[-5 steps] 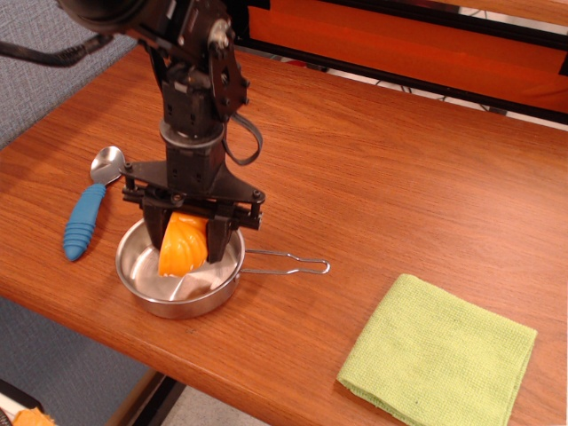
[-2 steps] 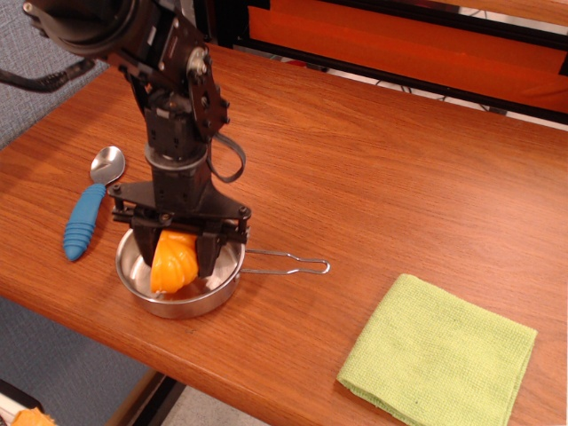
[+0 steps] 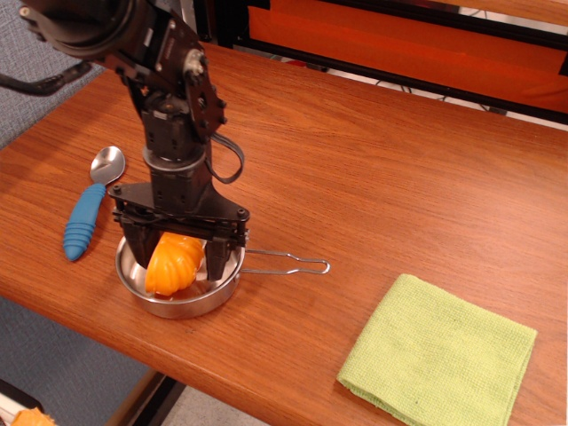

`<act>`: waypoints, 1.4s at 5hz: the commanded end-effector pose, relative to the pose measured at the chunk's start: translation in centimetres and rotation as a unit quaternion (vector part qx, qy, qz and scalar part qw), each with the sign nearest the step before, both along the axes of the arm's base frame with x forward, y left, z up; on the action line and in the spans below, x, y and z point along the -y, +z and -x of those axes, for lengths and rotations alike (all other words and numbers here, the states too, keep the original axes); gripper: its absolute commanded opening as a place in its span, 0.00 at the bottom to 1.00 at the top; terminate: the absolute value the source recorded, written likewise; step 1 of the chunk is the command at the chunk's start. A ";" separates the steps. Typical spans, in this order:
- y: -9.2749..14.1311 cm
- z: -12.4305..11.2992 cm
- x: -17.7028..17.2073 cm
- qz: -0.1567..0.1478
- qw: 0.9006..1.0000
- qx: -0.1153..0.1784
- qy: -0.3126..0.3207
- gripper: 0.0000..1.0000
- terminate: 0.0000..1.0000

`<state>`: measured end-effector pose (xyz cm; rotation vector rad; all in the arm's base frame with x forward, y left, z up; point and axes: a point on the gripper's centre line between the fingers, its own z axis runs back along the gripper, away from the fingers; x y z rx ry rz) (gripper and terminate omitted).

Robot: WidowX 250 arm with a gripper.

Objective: Pick the orange and put it in the vessel

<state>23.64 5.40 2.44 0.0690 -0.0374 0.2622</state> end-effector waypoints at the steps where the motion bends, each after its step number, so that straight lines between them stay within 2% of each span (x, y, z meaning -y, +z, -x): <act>1: 3.8 -0.2 0.3 -0.001 0.999 0.054 -0.005 1.00 0.00; 2: 5.2 -1.3 0.9 -0.006 0.998 0.061 -0.006 1.00 0.00; 3: 5.6 -3.7 1.5 -0.013 0.999 0.044 -0.008 1.00 0.00; 5: 6.8 -8.0 1.5 -0.014 0.997 0.045 -0.067 1.00 0.00; 6: 7.3 -10.2 1.1 -0.025 0.992 0.065 -0.107 1.00 0.00; 7: 7.4 -12.4 1.7 -0.023 0.989 0.061 -0.135 1.00 0.00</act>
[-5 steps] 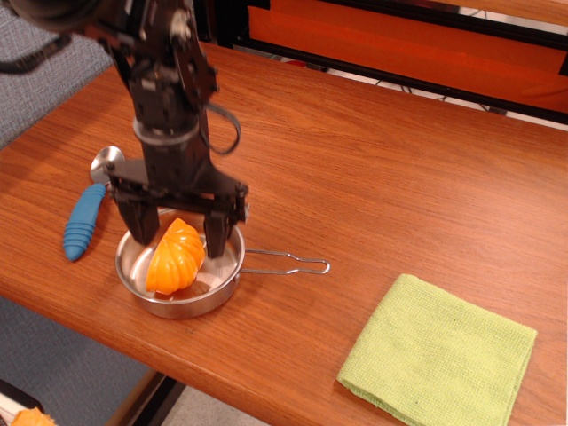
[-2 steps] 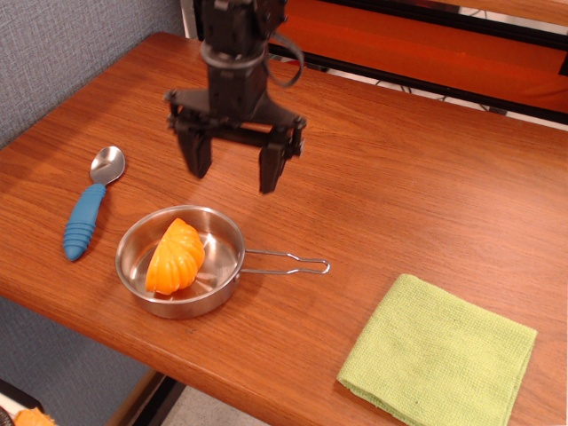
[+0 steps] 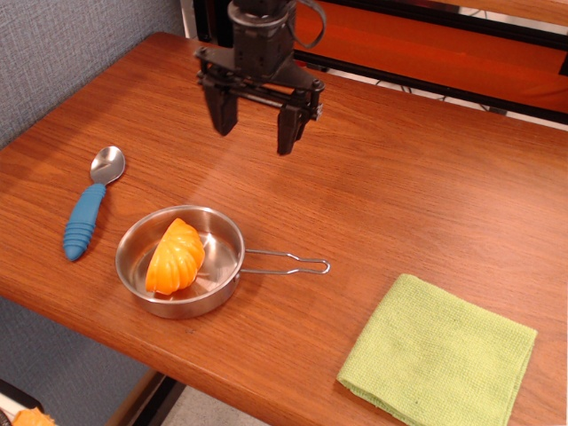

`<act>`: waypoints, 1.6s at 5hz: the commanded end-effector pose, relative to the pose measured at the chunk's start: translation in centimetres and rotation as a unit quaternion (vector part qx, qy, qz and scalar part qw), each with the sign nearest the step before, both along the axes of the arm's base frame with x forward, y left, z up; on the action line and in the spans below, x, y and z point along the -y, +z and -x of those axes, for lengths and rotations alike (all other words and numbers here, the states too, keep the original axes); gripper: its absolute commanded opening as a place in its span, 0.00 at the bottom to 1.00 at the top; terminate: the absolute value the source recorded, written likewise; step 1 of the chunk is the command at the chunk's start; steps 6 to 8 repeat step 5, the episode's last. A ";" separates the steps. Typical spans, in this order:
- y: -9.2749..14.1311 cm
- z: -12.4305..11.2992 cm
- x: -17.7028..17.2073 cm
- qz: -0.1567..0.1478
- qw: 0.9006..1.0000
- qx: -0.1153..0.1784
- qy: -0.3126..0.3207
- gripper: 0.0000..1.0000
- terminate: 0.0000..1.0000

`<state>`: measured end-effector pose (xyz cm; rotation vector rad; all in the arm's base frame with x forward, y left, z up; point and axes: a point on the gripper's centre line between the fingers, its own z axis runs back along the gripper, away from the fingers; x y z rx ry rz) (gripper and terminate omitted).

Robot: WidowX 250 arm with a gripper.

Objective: Pick the orange and put it in the vessel

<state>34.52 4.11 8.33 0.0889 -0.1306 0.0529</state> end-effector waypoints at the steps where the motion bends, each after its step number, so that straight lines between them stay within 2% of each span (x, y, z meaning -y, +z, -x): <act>1: 0.9 -2.4 0.9 -0.028 0.999 0.023 -0.013 1.00 0.00; 4: 0.9 -2.4 0.9 -0.028 0.999 0.023 -0.013 1.00 0.00; 5: 0.9 -2.4 0.9 -0.028 0.999 0.023 -0.013 1.00 1.00; 8: 0.9 -2.4 0.9 -0.028 0.999 0.023 -0.013 1.00 1.00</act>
